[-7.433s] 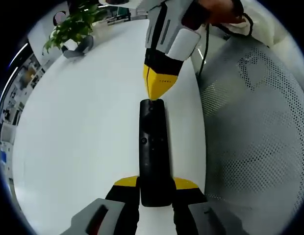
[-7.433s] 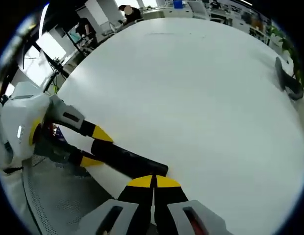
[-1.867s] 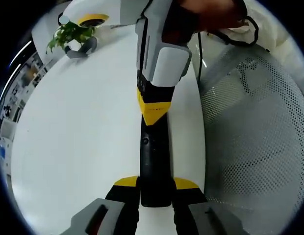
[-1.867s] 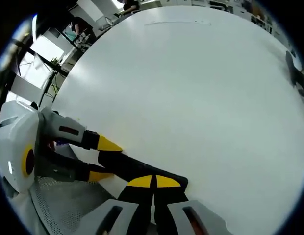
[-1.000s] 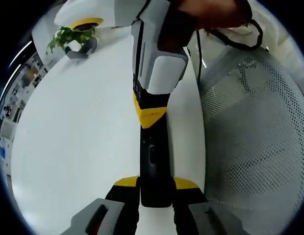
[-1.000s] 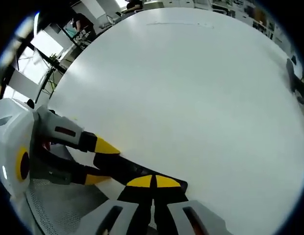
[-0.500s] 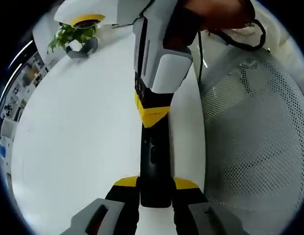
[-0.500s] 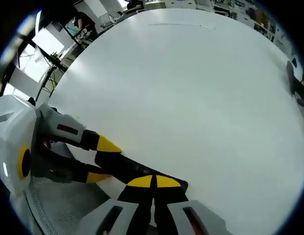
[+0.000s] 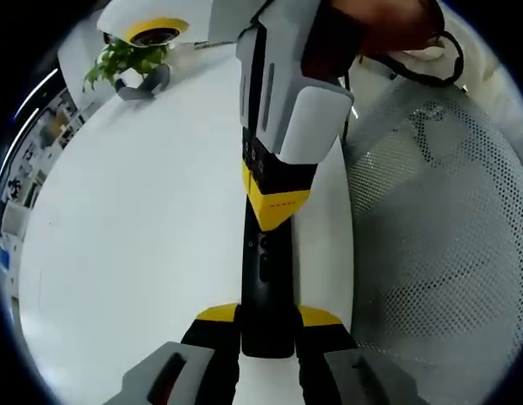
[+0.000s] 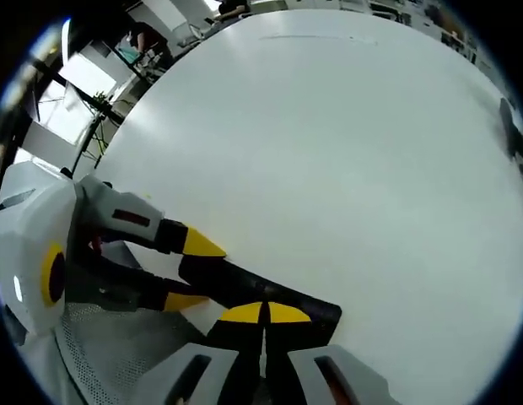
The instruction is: Press the specified remote control buttons in sequence, fully releasing each button before pressing the next.
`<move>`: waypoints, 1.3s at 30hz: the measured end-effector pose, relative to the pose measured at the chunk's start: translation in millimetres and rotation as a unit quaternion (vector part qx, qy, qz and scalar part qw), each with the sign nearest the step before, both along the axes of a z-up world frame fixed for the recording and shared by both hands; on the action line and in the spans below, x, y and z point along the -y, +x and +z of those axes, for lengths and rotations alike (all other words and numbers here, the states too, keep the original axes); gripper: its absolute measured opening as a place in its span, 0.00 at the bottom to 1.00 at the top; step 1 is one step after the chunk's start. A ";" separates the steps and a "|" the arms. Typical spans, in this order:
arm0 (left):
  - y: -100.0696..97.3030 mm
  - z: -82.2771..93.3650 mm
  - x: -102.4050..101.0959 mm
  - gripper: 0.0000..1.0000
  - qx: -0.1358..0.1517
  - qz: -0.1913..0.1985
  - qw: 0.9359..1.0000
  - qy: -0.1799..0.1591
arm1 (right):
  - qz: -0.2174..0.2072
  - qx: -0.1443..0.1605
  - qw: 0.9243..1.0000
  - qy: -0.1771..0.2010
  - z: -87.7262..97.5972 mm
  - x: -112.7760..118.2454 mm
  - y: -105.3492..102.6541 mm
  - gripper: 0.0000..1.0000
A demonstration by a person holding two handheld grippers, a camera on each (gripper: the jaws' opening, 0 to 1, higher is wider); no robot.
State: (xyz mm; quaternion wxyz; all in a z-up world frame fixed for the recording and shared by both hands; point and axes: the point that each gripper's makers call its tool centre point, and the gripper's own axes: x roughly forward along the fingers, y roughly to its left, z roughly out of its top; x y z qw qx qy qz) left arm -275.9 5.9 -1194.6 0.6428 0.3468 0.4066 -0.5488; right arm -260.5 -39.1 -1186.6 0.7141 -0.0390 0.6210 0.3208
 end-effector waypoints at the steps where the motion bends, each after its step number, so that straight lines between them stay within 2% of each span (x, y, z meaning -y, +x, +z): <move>1: 0.0 -0.1 0.0 0.24 0.000 0.000 1.000 0.000 | 0.002 0.002 1.000 0.000 0.4 -0.1 -0.3 0.00; 21: -0.5 -0.1 -0.2 0.24 -0.001 0.001 1.000 0.005 | -0.027 -0.007 1.000 0.012 -1.1 1.3 -1.7 0.00; 32: 0.0 0.5 -0.1 0.24 0.003 0.014 1.000 -0.018 | -0.019 0.007 1.000 0.007 0.5 1.0 -2.2 0.00; 39: 0.1 0.6 0.0 0.24 0.002 0.010 1.000 -0.014 | -0.023 0.005 1.000 0.002 4.0 14.5 -3.4 0.00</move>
